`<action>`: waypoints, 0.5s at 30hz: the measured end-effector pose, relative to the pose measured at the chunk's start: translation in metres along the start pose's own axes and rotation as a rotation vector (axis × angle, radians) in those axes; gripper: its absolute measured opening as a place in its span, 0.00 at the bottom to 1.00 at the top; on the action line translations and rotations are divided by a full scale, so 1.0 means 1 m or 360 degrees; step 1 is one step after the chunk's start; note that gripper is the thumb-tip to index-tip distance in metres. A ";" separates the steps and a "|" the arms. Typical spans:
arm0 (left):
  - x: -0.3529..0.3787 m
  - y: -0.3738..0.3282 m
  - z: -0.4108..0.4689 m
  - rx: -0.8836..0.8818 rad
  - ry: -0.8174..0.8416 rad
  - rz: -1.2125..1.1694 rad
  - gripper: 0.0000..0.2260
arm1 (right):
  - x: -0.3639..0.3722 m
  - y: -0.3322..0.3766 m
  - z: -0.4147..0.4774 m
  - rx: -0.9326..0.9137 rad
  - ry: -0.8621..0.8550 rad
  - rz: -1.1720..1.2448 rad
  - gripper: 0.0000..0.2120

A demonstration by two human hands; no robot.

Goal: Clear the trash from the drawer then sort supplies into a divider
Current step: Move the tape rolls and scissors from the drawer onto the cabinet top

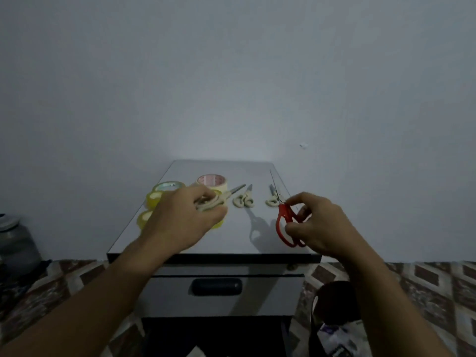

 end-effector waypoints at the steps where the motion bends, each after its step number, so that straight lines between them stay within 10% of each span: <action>1: 0.010 -0.005 0.015 -0.0017 -0.0005 0.0062 0.15 | 0.001 -0.010 0.017 0.0017 0.0043 -0.0044 0.23; 15: 0.135 -0.031 0.123 -0.0079 0.0120 0.0812 0.15 | 0.029 -0.079 0.148 0.0196 0.0465 -0.0219 0.27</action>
Point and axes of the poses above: each hand's wrist, its own z-axis towards the middle knuckle, its own x-axis out of the palm, y = z × x, the point moved 8 cm from there along z, towards the middle knuckle, and after that the axes turned 13 degrees about -x, right-handed, at the moved point
